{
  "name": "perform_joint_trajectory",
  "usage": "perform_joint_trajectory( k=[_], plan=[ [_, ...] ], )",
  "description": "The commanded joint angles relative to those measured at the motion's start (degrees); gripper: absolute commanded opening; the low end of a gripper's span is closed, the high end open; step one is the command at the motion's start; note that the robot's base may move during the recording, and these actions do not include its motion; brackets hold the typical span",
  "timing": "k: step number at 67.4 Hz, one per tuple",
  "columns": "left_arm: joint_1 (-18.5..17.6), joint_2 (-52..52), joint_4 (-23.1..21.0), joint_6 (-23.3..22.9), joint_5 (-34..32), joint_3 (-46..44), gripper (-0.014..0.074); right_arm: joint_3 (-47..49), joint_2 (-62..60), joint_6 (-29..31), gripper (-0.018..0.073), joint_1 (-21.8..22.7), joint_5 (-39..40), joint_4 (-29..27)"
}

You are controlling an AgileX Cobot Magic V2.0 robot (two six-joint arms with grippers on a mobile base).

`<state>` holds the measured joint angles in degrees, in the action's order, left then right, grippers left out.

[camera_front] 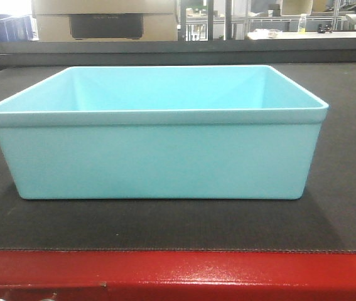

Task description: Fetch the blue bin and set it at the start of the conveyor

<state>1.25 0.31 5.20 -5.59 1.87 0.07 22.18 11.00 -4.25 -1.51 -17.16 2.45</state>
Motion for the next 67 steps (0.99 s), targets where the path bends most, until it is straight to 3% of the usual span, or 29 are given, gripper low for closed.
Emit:
perform_joint_trajectory(
  k=[1, 14, 23, 34, 48, 67],
  plan=[
    [0.0, -0.3, -0.1, 0.1, -1.2, -0.1, -0.0111, -0.1, -0.3, 0.3, -0.0162, 0.2, 1.3, 0.7],
    [0.0, -0.3, -0.1, 0.1, -1.2, -0.1, -0.0111, -2.6, -0.8, 1.9, -0.0162, 0.6, 2.1, 1.5],
    [0.0, -0.3, -0.1, 0.1, -1.2, -0.1, -0.0111, -6.9, -3.3, 8.4, -0.0162, 4.0, 4.4, -5.2],
    [0.0, -0.3, -0.1, 0.1, -1.2, -0.1, -0.0111, -14.4, -8.3, 9.6, -0.0162, 8.8, 10.5, -8.3],
    [0.0, -0.3, -0.1, 0.1, -1.2, -0.1, -0.0111, -22.2, -11.0, 9.6, -0.0162, 9.1, 22.2, -9.3],
    [0.0, -0.3, -0.1, 0.1, -1.2, -0.1, -0.0111, -22.2, -11.0, 9.6, -0.0162, 9.1, 19.4, -9.2]
  ],
)
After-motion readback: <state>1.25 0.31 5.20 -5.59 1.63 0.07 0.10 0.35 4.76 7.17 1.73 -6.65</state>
